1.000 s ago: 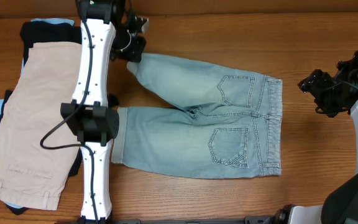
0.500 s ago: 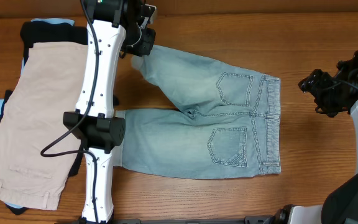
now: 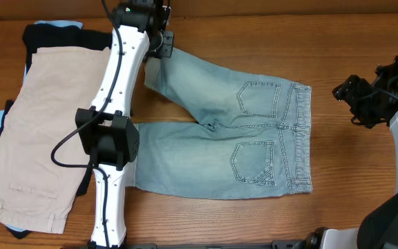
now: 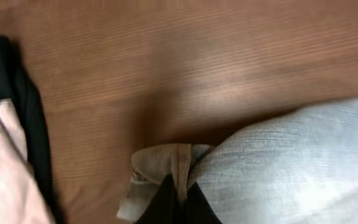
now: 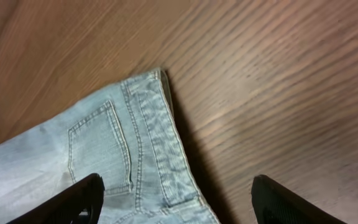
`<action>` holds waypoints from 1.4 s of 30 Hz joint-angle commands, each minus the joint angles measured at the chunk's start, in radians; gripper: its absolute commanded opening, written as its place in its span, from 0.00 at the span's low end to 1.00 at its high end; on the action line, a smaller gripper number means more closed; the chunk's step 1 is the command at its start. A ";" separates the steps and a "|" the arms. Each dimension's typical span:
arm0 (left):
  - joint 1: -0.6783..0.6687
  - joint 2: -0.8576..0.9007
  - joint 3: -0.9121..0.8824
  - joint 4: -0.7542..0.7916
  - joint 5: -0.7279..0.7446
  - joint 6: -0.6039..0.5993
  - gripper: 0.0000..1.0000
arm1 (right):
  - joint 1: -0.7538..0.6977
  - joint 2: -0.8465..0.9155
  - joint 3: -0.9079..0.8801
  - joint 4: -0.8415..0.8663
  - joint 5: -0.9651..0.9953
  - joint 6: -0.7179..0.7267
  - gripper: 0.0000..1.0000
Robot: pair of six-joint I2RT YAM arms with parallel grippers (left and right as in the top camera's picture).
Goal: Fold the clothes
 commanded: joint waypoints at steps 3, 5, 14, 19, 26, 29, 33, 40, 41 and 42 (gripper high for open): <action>0.008 0.001 -0.098 0.136 -0.103 -0.071 0.04 | 0.006 -0.010 0.004 0.045 -0.005 -0.007 0.80; 0.013 0.005 -0.125 0.174 -0.115 -0.071 0.04 | 0.006 -0.010 0.003 0.067 -0.005 -0.008 0.80; 0.071 0.010 -0.215 0.238 -0.095 -0.094 1.00 | 0.008 -0.010 0.003 0.150 -0.018 -0.044 0.84; 0.129 -0.007 -0.143 0.157 0.035 -0.085 1.00 | 0.046 -0.009 0.003 0.155 -0.039 -0.155 0.89; 0.192 -0.021 0.178 -0.154 0.327 -0.027 1.00 | 0.154 0.054 0.002 0.058 -0.013 -0.155 0.87; 0.196 -0.021 0.332 -0.288 0.354 0.037 1.00 | 0.168 0.105 0.002 0.008 -0.012 -0.136 0.74; 0.190 -0.021 0.510 -0.433 0.353 0.136 1.00 | 0.167 0.177 0.002 -0.013 -0.012 -0.132 0.58; 0.162 -0.052 0.655 -0.489 0.364 0.161 1.00 | 0.169 0.254 -0.003 -0.006 -0.004 -0.132 0.49; 0.156 -0.063 0.655 -0.489 0.364 0.161 1.00 | 0.169 0.254 -0.012 0.002 0.005 -0.131 0.48; 0.151 -0.073 0.655 -0.489 0.364 0.161 1.00 | 0.169 0.254 -0.024 0.010 0.022 -0.131 0.48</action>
